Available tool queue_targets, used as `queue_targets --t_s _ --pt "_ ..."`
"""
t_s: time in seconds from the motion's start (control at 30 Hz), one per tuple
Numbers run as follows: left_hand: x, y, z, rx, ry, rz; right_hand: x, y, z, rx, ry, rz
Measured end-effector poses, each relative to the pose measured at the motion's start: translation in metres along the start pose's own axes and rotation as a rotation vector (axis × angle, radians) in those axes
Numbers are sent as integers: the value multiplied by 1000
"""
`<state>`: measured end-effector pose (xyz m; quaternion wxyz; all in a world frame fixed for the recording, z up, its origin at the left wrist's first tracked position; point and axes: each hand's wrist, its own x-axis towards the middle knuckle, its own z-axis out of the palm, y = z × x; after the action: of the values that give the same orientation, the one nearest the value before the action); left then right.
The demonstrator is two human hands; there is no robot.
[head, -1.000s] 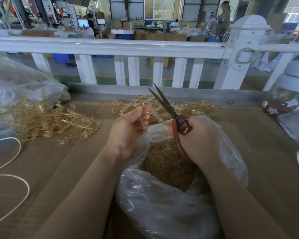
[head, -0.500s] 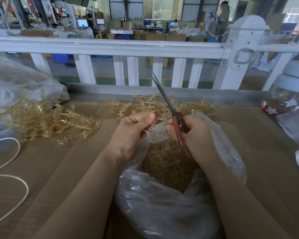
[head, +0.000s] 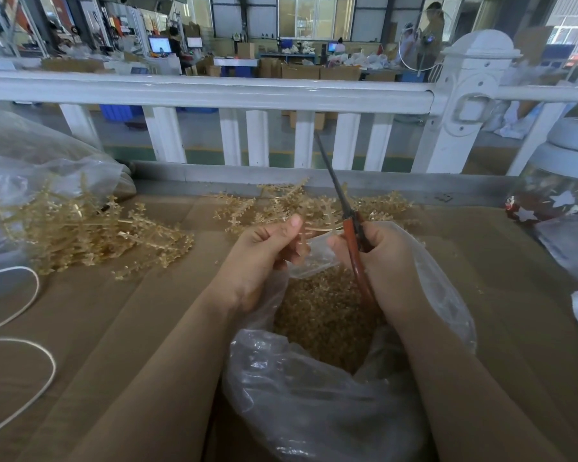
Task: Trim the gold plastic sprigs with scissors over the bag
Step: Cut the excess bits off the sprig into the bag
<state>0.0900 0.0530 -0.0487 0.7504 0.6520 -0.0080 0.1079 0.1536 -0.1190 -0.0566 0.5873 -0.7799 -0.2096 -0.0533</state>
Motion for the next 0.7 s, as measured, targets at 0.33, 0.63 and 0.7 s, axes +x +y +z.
queue_targets --t_s 0.33,0.63,0.7 --pt "-2 1 -3 31 -164 -9 -2 -4 0 12 44 -30" --pt "3 3 -6 -239 86 -14 -5 -11 2 -83 53 -73" --pt "4 3 -5 -262 128 -4 -5 -12 3 -116 57 -58"
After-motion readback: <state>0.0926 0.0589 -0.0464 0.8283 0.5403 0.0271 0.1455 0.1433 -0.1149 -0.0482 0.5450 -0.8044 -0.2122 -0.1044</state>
